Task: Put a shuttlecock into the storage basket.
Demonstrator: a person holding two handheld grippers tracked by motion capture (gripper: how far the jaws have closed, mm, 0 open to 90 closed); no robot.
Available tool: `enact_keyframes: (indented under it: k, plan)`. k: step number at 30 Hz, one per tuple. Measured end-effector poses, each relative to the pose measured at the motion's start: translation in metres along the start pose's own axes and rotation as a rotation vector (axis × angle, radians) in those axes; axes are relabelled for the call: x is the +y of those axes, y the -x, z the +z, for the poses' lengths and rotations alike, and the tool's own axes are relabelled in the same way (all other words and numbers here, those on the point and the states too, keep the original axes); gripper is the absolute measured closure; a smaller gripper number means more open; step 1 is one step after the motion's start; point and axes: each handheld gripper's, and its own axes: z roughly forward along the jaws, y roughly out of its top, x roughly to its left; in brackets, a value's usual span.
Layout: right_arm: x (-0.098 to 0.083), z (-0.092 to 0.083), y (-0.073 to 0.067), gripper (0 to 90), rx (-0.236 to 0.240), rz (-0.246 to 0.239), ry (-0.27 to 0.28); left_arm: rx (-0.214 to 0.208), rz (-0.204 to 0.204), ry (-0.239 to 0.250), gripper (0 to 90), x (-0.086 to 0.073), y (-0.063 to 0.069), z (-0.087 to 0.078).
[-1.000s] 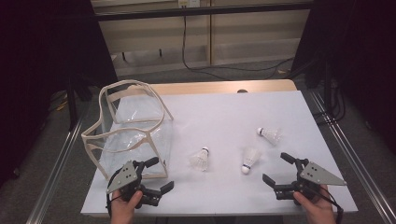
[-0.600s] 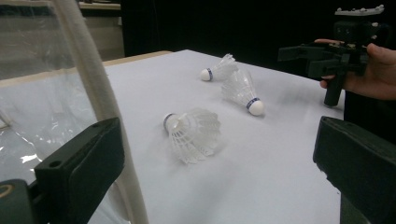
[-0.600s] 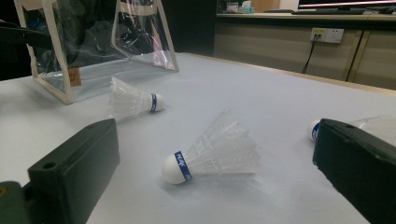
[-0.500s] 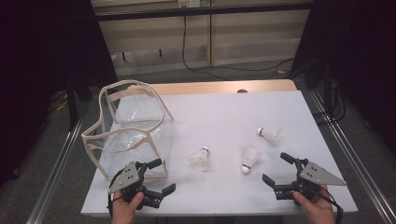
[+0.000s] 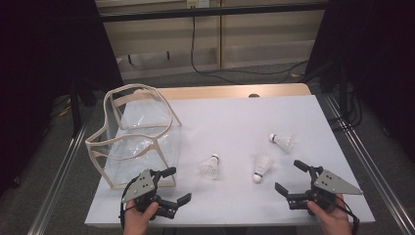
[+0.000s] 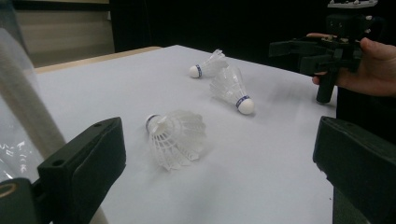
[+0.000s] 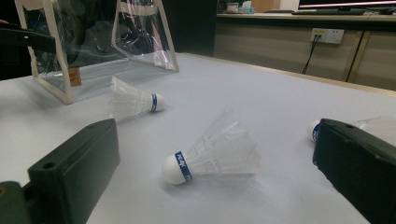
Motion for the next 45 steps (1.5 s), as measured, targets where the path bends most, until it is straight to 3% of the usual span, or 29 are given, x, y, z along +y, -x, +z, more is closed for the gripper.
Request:
enact_keyframes:
  k: [20, 33, 41, 45]
  plan:
    - [0.0, 0.001, 0.001, 0.3, -0.002, 0.003, 0.001, 0.007, 0.02, -0.044, 2.1, 0.006, 0.013, 0.026]
    - [0.0, 0.001, 0.001, 0.4, -0.001, 0.005, 0.002, 0.062, 0.004, -0.075, 2.2, 0.008, 0.017, 0.039]
    - [0.0, 0.001, 0.001, 0.4, -0.002, 0.007, 0.004, 0.095, -0.008, -0.12, 2.2, 0.009, 0.019, 0.048]
    - [0.0, 0.001, 0.002, 0.4, -0.006, 0.006, 0.004, 0.104, 0.005, -0.148, 2.3, 0.009, 0.02, 0.052]
